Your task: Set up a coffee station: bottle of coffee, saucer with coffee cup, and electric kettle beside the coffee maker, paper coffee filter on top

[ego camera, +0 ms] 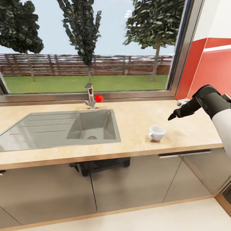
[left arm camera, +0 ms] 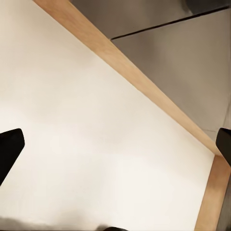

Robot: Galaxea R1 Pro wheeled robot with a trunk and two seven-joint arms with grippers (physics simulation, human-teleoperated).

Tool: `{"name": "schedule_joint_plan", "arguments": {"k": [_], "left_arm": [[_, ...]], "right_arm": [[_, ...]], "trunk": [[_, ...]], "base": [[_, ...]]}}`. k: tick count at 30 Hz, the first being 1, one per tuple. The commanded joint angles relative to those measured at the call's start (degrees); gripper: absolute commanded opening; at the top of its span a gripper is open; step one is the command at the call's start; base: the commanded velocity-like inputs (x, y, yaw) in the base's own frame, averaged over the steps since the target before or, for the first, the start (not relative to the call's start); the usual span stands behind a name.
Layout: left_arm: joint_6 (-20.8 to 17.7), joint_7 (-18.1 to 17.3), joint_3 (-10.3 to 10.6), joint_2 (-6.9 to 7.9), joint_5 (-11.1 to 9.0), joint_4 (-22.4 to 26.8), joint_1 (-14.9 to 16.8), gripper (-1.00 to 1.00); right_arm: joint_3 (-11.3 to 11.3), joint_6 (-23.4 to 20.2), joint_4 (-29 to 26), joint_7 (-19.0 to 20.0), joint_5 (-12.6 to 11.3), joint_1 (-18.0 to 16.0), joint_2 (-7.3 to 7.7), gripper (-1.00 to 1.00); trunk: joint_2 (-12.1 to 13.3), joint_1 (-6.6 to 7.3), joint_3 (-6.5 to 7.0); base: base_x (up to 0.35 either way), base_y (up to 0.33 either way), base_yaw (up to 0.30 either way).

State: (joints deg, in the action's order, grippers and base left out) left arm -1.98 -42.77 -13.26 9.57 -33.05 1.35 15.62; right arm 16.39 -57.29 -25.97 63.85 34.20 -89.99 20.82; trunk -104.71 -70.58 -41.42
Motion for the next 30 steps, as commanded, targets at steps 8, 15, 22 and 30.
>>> {"name": "schedule_joint_plan", "arguments": {"k": [8,15,22,30], "left_arm": [[-0.2,-0.2,-0.5,0.01,0.2,0.0,0.0,1.0],[-0.2,-0.2,-0.5,0.01,0.2,0.0,0.0,1.0],[-0.3,-0.3,-0.5,0.01,0.2,0.0,0.0,1.0],[-0.3,-0.3,-0.5,0.01,0.2,0.0,0.0,1.0]], "right_arm": [[0.1,-0.1,0.0,0.6,0.5,0.4,-1.72,1.0],[0.1,0.0,0.2,0.6,0.5,0.7,-2.05,1.0],[0.1,0.0,2.3,0.5,0.6,0.8,-2.01,1.0],[0.1,1.7,5.8,0.7,0.6,0.8,-2.01,1.0]], "trunk": [[0.0,-0.01,-0.06],[0.0,-0.01,-0.06],[0.0,-0.01,-0.06],[0.0,-0.01,-0.06]], "base": [[0.061,-0.001,0.0],[0.085,0.0,0.0],[0.007,0.0,0.0],[0.0,0.0,0.0]]}}
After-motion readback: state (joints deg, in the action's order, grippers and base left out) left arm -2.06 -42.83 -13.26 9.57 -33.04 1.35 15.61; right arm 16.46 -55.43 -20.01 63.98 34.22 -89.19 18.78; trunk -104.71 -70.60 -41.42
